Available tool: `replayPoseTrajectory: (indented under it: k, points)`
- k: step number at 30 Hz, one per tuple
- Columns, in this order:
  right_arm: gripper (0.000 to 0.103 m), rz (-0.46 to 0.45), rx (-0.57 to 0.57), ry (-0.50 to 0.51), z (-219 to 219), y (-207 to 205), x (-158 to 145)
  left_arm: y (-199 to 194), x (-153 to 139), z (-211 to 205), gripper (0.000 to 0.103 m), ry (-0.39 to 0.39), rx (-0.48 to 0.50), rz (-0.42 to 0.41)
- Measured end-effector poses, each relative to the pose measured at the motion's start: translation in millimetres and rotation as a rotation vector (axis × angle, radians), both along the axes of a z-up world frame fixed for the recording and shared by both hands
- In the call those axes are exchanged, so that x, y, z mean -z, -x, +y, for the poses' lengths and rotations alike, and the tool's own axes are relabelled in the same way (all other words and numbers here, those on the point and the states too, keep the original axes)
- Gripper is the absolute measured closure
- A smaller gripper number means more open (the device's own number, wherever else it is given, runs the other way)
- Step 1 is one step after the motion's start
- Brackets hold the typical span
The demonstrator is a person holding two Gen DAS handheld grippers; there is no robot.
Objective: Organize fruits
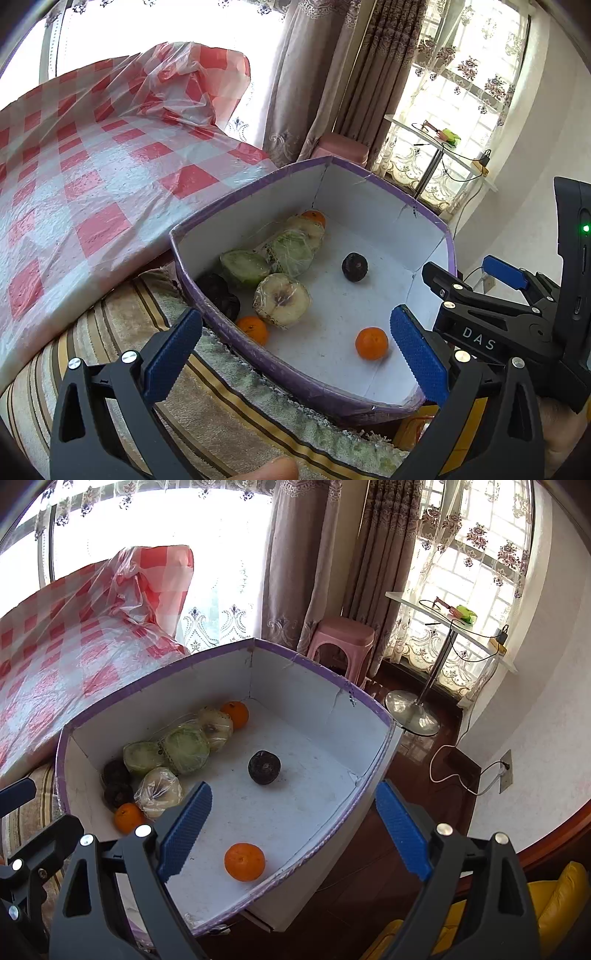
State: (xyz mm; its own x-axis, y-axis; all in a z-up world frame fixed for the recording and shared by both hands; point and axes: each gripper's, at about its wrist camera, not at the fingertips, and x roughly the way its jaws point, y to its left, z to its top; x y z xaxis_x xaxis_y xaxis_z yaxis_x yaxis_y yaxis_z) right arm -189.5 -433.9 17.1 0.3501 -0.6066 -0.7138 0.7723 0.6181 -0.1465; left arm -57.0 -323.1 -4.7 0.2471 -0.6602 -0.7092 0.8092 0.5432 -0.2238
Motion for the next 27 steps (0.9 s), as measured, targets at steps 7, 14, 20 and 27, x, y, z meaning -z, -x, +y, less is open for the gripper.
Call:
replayPoseTrajectory:
  k: [7,14,20,27]
  points:
    - [0.012,0.001,0.0,-0.001,-0.5,-0.2,1.0,0.1,0.1,-0.1,0.005,0.001,0.001,0.0]
    - [0.012,0.001,0.002,-0.001,-1.0,0.2,1.5,0.1,-0.1,-0.1,0.005,0.001,0.001,0.0]
    - [0.012,0.005,0.001,-0.003,-1.5,0.0,2.2,0.2,-0.2,-0.4,0.005,0.001,0.001,0.0]
    - [0.012,0.003,0.003,-0.004,-1.3,0.1,2.6,0.1,-0.3,-0.7,0.005,0.0,0.0,0.001]
